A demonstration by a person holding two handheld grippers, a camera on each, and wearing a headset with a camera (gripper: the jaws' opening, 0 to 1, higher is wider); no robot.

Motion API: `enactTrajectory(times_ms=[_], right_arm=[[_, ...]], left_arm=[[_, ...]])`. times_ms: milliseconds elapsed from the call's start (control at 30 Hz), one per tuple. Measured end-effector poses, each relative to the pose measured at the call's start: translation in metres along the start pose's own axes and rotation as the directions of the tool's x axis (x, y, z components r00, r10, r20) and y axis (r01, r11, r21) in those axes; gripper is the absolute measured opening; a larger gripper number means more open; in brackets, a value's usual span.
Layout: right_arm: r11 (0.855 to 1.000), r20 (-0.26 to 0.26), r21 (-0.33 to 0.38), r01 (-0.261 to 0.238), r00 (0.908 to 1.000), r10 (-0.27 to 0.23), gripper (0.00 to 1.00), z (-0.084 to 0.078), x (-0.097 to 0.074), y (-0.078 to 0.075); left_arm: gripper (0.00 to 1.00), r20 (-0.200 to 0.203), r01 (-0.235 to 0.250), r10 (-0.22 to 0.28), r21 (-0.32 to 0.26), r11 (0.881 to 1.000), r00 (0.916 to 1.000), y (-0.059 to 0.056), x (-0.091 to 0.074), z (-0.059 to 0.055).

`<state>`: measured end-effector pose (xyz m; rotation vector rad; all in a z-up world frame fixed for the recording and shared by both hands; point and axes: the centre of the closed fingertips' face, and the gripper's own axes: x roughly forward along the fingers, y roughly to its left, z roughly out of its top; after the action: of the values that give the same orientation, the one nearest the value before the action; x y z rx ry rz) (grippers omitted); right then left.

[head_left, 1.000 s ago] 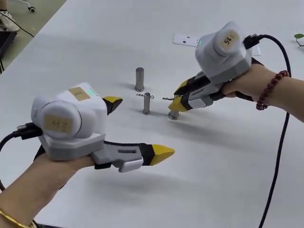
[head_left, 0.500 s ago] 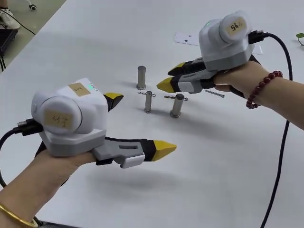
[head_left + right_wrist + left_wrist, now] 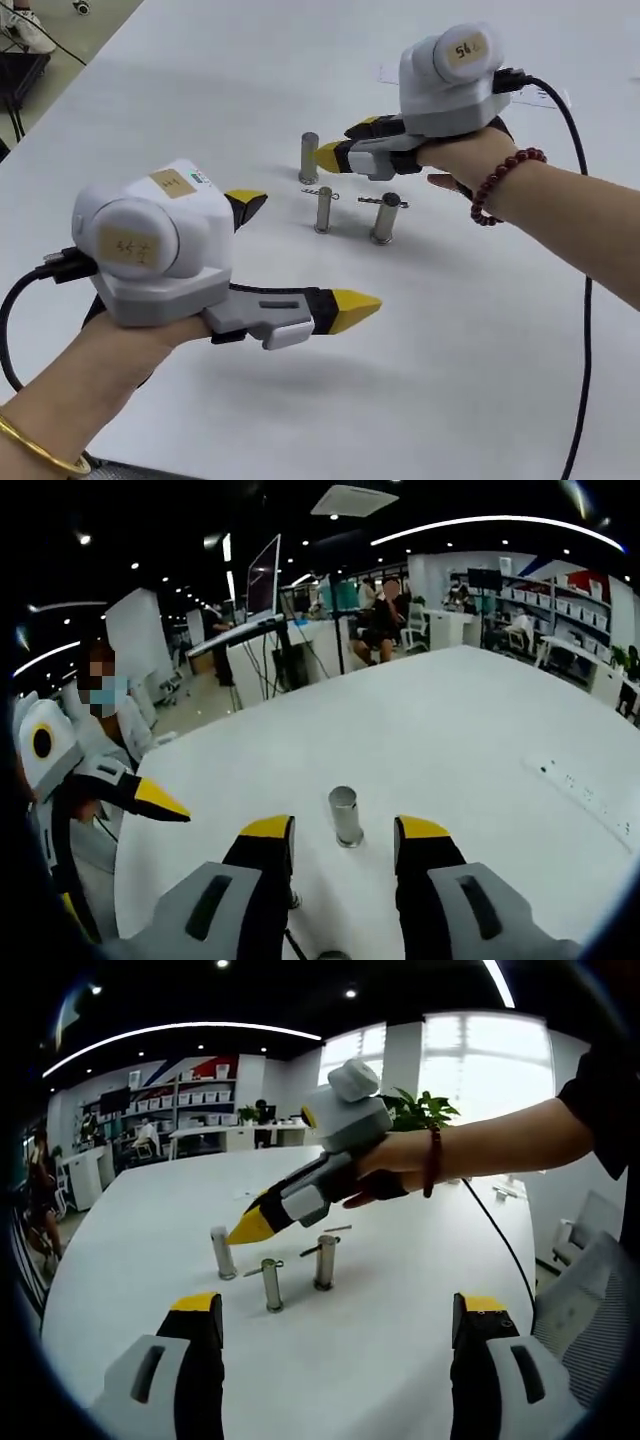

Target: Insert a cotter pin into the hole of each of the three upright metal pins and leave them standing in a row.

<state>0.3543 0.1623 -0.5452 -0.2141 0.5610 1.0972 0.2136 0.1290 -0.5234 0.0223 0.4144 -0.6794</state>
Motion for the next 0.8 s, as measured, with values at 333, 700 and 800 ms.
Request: enactTrajectory(times_ms=[333,700,800], right_arm=[[1.0,0.003,0.031,0.004,1.0,-0.004,0.3,0.0,0.026,-0.009],[1.0,-0.012,0.027,0.003,0.9999,-0.002,0.21,-0.003,0.043,-0.009],[0.999,-0.026,0.034,0.001,0.9997,-0.001,0.2,-0.006,0.046,-0.011]], left_arm=[[0.94,0.004,-0.014,0.014,-0.006,1.0,0.9999,0.003,-0.001,0.001],[0.92,0.007,-0.014,0.014,-0.013,1.0,0.9999,0.003,-0.002,0.002],[0.92,0.007,-0.013,0.013,-0.012,1.0,0.9999,0.003,-0.001,0.002]])
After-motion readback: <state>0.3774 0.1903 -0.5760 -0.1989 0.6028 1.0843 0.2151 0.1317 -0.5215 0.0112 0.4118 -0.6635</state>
